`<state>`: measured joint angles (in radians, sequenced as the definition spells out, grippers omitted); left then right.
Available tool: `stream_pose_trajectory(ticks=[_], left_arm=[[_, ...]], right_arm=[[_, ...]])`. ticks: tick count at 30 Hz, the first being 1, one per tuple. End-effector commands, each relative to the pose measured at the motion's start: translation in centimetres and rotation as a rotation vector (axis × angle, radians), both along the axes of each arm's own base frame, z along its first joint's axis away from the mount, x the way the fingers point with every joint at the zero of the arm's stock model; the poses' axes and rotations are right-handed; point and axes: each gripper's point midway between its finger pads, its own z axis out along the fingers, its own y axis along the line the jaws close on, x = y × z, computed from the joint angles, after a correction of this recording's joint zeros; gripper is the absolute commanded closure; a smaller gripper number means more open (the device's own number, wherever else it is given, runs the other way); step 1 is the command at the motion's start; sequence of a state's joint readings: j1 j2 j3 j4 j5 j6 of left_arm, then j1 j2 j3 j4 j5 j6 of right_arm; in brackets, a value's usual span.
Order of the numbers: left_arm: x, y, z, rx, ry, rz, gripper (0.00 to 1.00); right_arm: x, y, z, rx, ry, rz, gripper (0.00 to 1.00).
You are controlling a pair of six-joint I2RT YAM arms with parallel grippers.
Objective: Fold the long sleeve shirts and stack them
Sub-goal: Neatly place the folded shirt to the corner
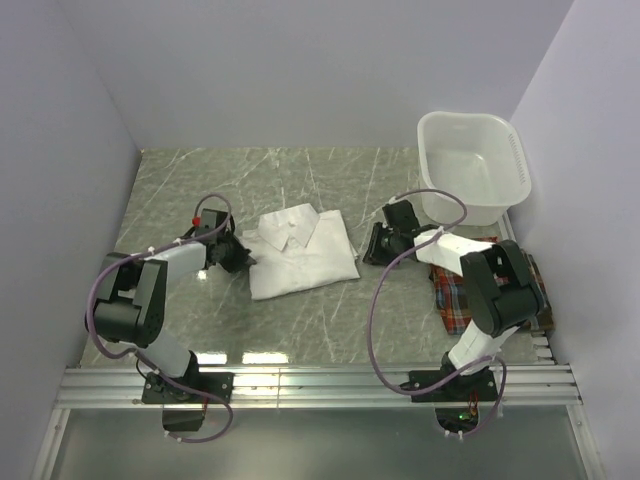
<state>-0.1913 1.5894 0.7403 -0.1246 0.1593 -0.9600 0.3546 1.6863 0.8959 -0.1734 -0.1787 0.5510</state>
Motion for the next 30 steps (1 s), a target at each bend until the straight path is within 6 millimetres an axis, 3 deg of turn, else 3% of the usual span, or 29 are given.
stream_pose_trajectory(ticks=[1, 5, 9, 10, 11, 12, 13, 14, 17, 20, 24, 27, 30], left_arm=[[-2.6, 4.3, -2.4, 0.219, 0.16, 0.007, 0.96], [-1.3, 7.1, -1.0, 0.291, 0.152, 0.019, 0.91], [-0.6, 9.8, -0.4, 0.342, 0.179, 0.041, 0.8], [-0.5, 10.2, -0.3, 0.346, 0.188, 0.044, 0.78], [-0.1, 11.1, 0.2, 0.352, 0.181, 0.053, 0.65], [0.0, 11.3, 0.5, 0.357, 0.175, 0.05, 0.59], [0.5, 12.4, 1.4, 0.368, 0.155, 0.068, 0.52], [0.6, 13.3, 1.8, 0.375, 0.15, 0.092, 0.39], [1.3, 14.5, 4.1, 0.393, 0.092, 0.113, 0.21], [1.6, 15.5, 6.9, 0.441, 0.014, 0.13, 0.1], [1.2, 15.9, 10.6, 0.478, -0.107, 0.141, 0.08], [0.6, 15.8, 11.5, 0.486, -0.162, 0.13, 0.08], [0.1, 15.5, 10.8, 0.475, -0.181, 0.118, 0.09]], right_arm=[[1.5, -2.0, 5.2, -0.106, -0.136, -0.057, 0.63], [0.1, -7.1, 7.4, -0.302, -0.131, -0.209, 0.51], [-1.4, -10.8, 8.6, -0.424, -0.117, -0.329, 0.19], [-1.7, -11.4, 8.9, -0.439, -0.118, -0.348, 0.17], [-2.5, -12.1, 8.5, -0.467, -0.094, -0.353, 0.15], [-2.8, -13.0, 8.4, -0.497, -0.084, -0.372, 0.13], [-3.3, -14.1, 8.0, -0.519, -0.063, -0.395, 0.13], [-3.7, -14.9, 7.7, -0.542, -0.047, -0.41, 0.13], [-4.9, -17.3, 6.4, -0.575, 0.008, -0.459, 0.15], [-5.5, -18.3, 5.9, -0.568, 0.043, -0.485, 0.16], [-6.0, -18.5, 4.8, -0.594, 0.111, -0.471, 0.18], [-6.0, -18.4, 3.8, -0.593, 0.16, -0.461, 0.2], [-5.8, -18.3, 2.8, -0.591, 0.19, -0.459, 0.24]])
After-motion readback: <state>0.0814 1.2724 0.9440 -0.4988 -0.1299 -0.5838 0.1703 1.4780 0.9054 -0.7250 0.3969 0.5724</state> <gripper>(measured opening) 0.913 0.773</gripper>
